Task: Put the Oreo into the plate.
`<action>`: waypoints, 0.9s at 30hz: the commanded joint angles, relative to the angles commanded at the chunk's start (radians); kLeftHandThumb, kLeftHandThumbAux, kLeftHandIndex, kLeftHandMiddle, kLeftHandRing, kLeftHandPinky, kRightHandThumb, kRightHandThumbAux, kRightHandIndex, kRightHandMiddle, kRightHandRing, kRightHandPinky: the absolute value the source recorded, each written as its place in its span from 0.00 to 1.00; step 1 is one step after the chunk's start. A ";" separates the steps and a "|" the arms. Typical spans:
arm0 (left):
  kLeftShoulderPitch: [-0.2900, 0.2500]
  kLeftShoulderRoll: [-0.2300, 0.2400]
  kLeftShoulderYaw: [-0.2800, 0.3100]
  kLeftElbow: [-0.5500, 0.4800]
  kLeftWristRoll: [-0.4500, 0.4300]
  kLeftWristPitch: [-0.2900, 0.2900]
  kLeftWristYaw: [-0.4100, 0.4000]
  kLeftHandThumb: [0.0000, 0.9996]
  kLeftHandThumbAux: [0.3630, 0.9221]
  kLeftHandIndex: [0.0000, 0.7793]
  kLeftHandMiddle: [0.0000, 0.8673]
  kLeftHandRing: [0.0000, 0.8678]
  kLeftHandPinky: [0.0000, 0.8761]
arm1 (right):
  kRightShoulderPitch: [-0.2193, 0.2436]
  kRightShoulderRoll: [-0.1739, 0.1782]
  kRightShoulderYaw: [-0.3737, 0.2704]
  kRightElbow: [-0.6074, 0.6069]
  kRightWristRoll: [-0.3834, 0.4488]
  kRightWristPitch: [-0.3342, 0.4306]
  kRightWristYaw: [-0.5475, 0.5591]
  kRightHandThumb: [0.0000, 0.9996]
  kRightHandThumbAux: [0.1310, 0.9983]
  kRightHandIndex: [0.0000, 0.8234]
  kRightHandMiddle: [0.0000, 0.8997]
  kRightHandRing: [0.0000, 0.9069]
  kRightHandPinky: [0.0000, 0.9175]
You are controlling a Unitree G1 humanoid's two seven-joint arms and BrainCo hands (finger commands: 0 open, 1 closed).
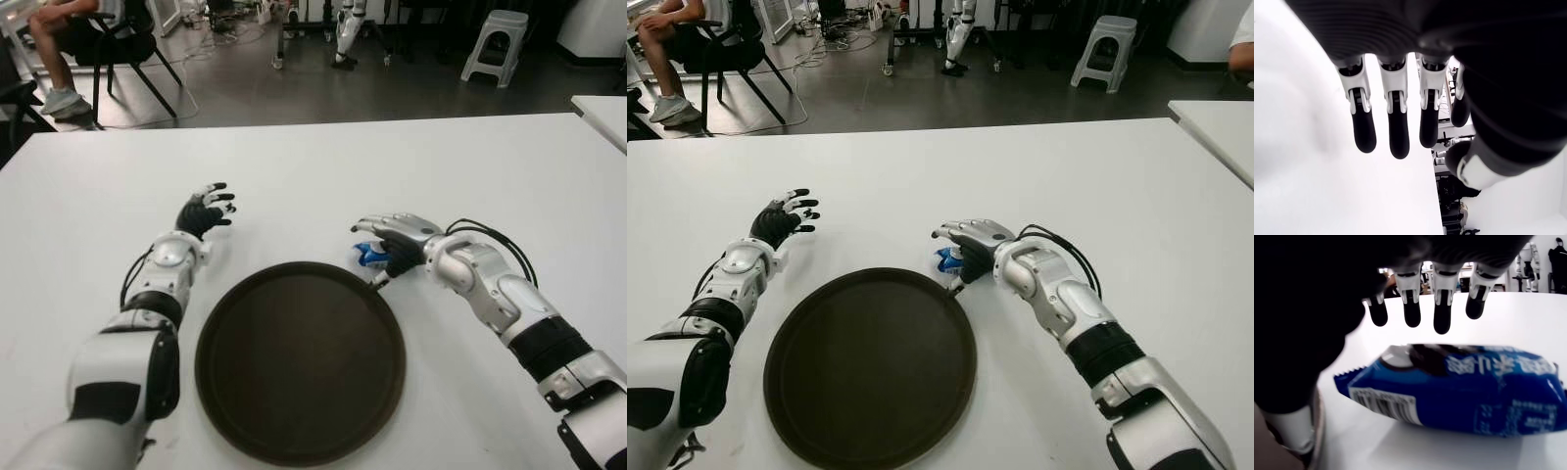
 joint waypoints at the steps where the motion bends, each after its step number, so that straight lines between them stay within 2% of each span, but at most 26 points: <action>1: 0.000 0.000 0.001 0.000 -0.001 0.000 0.000 0.00 0.63 0.23 0.28 0.31 0.36 | 0.000 0.001 0.000 0.003 0.000 0.003 -0.001 0.00 0.66 0.14 0.15 0.14 0.12; 13: 0.002 0.002 0.003 0.000 -0.002 -0.002 0.005 0.00 0.65 0.23 0.28 0.32 0.36 | -0.005 0.005 0.001 0.019 0.000 0.007 -0.015 0.00 0.66 0.14 0.14 0.13 0.10; 27: 0.003 0.006 0.004 0.000 -0.006 -0.003 -0.018 0.00 0.59 0.22 0.28 0.31 0.36 | -0.017 -0.001 -0.001 0.033 -0.004 0.013 -0.033 0.00 0.65 0.13 0.14 0.13 0.10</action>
